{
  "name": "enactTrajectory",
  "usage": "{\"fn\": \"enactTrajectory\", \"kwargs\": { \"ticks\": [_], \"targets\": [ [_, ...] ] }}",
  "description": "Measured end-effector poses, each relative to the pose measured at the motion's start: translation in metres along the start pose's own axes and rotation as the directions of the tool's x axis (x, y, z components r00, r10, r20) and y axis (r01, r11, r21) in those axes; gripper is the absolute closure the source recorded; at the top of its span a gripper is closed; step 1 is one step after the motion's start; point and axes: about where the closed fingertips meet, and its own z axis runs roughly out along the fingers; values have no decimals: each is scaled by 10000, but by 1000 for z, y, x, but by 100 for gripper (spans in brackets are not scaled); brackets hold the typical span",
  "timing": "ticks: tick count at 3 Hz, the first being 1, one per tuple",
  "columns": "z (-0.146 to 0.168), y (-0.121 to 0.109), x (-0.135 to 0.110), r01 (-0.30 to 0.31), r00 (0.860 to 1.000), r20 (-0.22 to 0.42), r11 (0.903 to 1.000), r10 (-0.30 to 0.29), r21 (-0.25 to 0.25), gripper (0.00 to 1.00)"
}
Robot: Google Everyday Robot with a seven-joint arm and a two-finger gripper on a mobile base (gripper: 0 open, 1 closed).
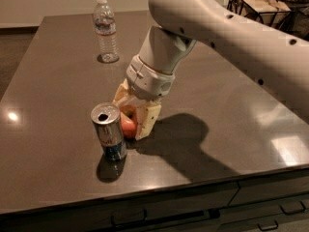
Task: Move apple near redbull can
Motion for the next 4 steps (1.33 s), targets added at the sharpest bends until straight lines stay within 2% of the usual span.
{"fn": "enactTrajectory", "kwargs": {
  "ticks": [2,3,4],
  "targets": [
    [2,-2,-1,34,10000,7,10000,-34,41,6],
    [3,-3,-2,44,10000,8,10000,-44,51,0],
    [3,-3,-2,45,10000,8,10000,-45,52,0]
  ]
}}
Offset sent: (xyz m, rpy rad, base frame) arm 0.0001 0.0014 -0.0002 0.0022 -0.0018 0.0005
